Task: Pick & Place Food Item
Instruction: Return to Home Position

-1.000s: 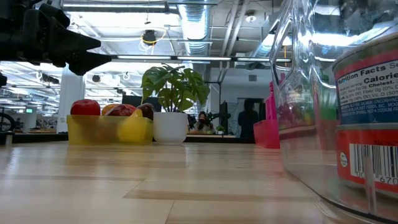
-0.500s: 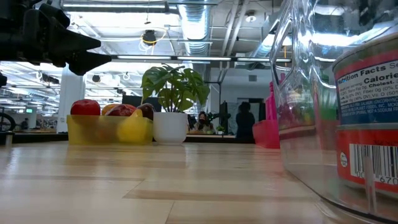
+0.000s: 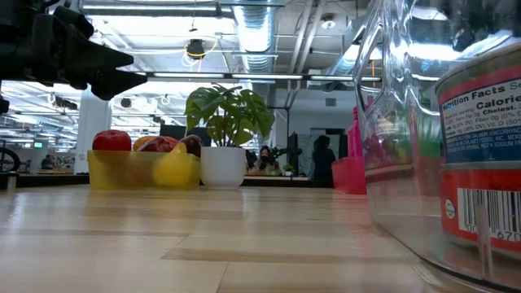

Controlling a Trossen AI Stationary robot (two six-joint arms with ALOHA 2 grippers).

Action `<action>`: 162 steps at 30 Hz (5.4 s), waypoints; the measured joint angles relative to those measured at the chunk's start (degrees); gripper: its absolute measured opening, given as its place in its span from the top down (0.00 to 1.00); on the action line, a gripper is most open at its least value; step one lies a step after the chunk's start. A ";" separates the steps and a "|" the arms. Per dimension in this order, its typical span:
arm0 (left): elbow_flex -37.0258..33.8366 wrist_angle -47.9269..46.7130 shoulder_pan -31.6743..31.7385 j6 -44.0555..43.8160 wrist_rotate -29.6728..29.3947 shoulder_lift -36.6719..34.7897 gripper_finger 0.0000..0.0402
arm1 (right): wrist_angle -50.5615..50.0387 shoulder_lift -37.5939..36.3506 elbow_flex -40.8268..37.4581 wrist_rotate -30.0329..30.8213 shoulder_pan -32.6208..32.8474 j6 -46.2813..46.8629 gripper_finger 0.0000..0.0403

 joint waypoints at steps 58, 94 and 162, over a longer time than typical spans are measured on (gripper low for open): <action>0.00 0.11 0.00 0.00 -0.02 5.06 0.14 | 13.97 0.86 -19.94 0.14 0.00 2.26 1.00; -0.01 0.10 0.00 0.00 -0.01 5.06 0.14 | 13.93 0.88 -19.97 0.14 0.00 2.28 1.00; -0.02 0.08 0.02 0.00 -0.02 5.05 0.14 | 13.93 0.88 -19.99 0.14 -0.02 2.28 1.00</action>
